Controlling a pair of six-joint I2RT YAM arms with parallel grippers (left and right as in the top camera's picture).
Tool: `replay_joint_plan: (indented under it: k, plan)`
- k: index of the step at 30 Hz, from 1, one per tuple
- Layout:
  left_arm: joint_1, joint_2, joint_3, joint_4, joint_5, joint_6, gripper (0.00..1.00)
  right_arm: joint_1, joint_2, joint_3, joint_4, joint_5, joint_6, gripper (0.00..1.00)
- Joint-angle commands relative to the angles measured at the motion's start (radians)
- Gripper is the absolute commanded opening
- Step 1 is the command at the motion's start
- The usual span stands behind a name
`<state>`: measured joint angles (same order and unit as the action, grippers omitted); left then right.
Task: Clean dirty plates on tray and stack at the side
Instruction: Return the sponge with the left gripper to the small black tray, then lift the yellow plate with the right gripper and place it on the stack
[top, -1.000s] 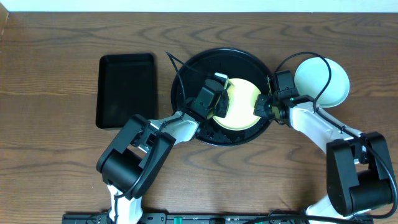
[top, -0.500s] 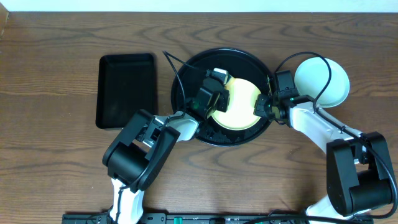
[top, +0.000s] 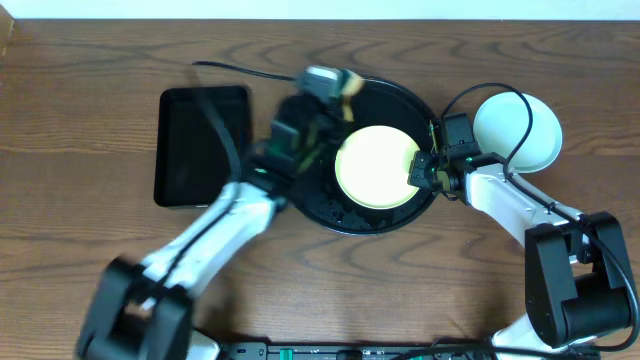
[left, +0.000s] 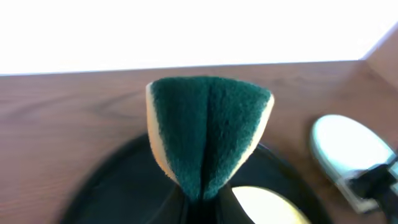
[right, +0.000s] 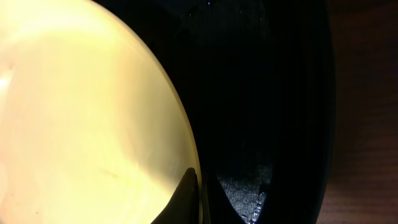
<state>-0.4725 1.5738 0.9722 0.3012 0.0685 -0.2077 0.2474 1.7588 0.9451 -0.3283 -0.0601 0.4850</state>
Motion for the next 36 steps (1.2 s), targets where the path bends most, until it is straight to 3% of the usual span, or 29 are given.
replay_joint_plan:
  k: [1,8,20,23,24,28,36]
  plan:
    - [0.163,-0.095,0.001,-0.173,-0.028,0.013,0.08,-0.008,0.003,-0.006,0.004,0.006,-0.019,0.01]
    - [0.428,-0.077,0.001,-0.435,-0.028,0.018,0.08,-0.008,0.003,-0.006,0.011,0.006,-0.019,0.01]
    - [0.478,0.098,0.001,-0.452,-0.056,0.159,0.08,-0.009,0.003,-0.006,0.014,0.006,-0.019,0.01]
    - [0.478,0.102,0.000,-0.454,-0.087,0.160,0.14,-0.009,0.003,-0.006,0.014,0.006,-0.019,0.01]
    - [0.478,0.102,0.000,-0.454,-0.089,0.160,0.17,-0.009,0.003,-0.006,0.014,0.006,-0.019,0.01]
    - [0.478,0.102,0.000,-0.458,-0.089,0.160,0.51,-0.009,0.003,-0.006,0.015,0.006,-0.019,0.01]
    - [0.478,0.102,0.000,-0.457,-0.088,0.159,0.79,-0.005,-0.096,0.052,-0.026,0.007,-0.147,0.01]
